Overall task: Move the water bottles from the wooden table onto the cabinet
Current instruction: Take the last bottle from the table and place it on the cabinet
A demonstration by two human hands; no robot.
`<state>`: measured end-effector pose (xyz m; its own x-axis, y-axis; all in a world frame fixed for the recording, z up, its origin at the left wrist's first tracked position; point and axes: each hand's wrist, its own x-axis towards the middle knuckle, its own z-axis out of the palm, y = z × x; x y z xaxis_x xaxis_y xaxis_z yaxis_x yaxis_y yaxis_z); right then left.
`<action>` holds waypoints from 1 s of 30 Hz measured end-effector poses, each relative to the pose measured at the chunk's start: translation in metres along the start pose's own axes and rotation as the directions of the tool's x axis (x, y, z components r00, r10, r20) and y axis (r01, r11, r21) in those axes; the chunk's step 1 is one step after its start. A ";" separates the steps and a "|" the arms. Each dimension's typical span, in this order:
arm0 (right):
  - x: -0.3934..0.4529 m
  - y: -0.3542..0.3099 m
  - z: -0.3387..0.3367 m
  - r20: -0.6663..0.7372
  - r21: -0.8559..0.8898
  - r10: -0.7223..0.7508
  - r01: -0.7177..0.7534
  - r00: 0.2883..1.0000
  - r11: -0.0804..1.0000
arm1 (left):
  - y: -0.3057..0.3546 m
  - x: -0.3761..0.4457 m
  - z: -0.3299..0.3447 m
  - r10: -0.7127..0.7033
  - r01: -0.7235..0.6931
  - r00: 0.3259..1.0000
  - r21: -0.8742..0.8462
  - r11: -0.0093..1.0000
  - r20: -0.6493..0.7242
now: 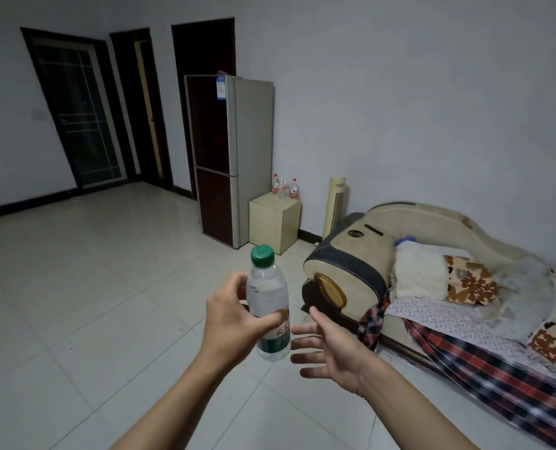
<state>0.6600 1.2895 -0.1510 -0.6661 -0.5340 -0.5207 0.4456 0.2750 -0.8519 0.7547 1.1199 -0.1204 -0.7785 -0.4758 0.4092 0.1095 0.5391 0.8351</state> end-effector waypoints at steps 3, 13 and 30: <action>0.041 -0.030 0.014 -0.020 -0.016 -0.004 0.004 1.000 1.000 | -0.024 0.049 -0.008 0.015 -0.015 0.999 -0.009 1.000 0.034; 0.164 -0.102 0.034 -0.064 0.040 0.023 -0.021 0.998 0.999 | -0.099 0.183 -0.012 -0.005 0.009 0.998 -0.059 0.998 0.069; 0.415 -0.246 -0.044 -0.003 0.025 -0.002 0.002 1.000 1.000 | -0.173 0.447 0.083 -0.038 0.031 0.997 0.091 0.995 0.072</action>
<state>0.2472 1.0354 -0.1597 -0.6687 -0.5325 -0.5189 0.4587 0.2538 -0.8516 0.3361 0.8714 -0.1128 -0.8243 -0.4449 0.3501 0.0285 0.5850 0.8105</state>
